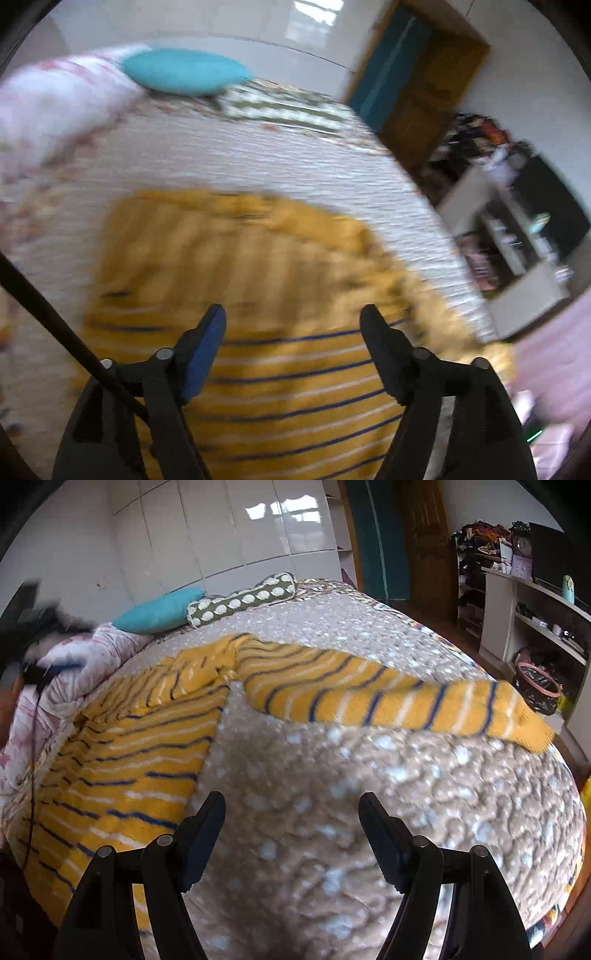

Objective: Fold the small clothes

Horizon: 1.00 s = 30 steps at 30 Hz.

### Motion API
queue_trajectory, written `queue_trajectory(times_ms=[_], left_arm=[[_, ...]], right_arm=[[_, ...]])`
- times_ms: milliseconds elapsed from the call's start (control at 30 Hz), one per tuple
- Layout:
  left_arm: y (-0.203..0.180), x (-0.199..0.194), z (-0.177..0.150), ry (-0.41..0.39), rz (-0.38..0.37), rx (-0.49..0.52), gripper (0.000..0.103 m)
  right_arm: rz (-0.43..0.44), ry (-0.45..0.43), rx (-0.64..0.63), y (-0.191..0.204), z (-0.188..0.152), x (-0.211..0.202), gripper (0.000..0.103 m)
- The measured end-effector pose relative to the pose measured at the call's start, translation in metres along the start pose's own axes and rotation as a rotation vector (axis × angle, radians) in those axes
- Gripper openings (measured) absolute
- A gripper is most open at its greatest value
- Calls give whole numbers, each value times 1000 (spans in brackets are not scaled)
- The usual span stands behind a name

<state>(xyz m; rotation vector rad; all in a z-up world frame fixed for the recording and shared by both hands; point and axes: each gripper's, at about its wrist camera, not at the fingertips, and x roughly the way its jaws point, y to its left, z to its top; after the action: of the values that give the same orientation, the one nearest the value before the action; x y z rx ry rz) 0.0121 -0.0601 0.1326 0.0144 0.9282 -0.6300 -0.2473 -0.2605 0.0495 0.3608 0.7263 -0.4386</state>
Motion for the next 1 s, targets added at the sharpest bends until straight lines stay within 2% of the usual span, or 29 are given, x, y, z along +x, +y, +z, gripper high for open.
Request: queue_trajectory(times_ms=[133,200,300,400,533,633,733,767,800,833,867,933,1000], left_arm=[[55,-19,-45,-2,157,-4,76],[81,-27,-67,1,183,-48,76],[115,-34,-94,7,209,-114,76],[134,-48,-117,-3,201,-172,76],[137,-55,-132,-18,173,-232,76],[132,-50,-139,0,139,-262,76],[122,-42,-141,26,126,-259,76],[118,-41,-140,30,125,-254,76],[114,-40,-140,33,121,-246,76],[109,-39,-139,34,117,-237,76],[105,-39,-138,33,114,-228,76],[97,-41,-136,25,109,-215,76],[92,-43,-136,8,104,-203,76]], right_arm=[[17,-2,-2,13,13,4,79],[13,9,36,5,13,4,79],[-47,16,109,-21,9,1,79],[-110,0,258,-68,4,-13,79],[-94,-83,523,-136,5,-36,86],[-43,-97,637,-167,12,-27,89],[-57,-81,660,-178,28,-9,89],[-31,-85,651,-177,36,-5,78],[-6,-82,641,-177,43,-4,41],[23,-66,621,-175,55,-3,23],[43,-78,606,-174,63,-8,11],[79,-158,542,-164,79,-36,10],[105,-222,475,-150,78,-69,10]])
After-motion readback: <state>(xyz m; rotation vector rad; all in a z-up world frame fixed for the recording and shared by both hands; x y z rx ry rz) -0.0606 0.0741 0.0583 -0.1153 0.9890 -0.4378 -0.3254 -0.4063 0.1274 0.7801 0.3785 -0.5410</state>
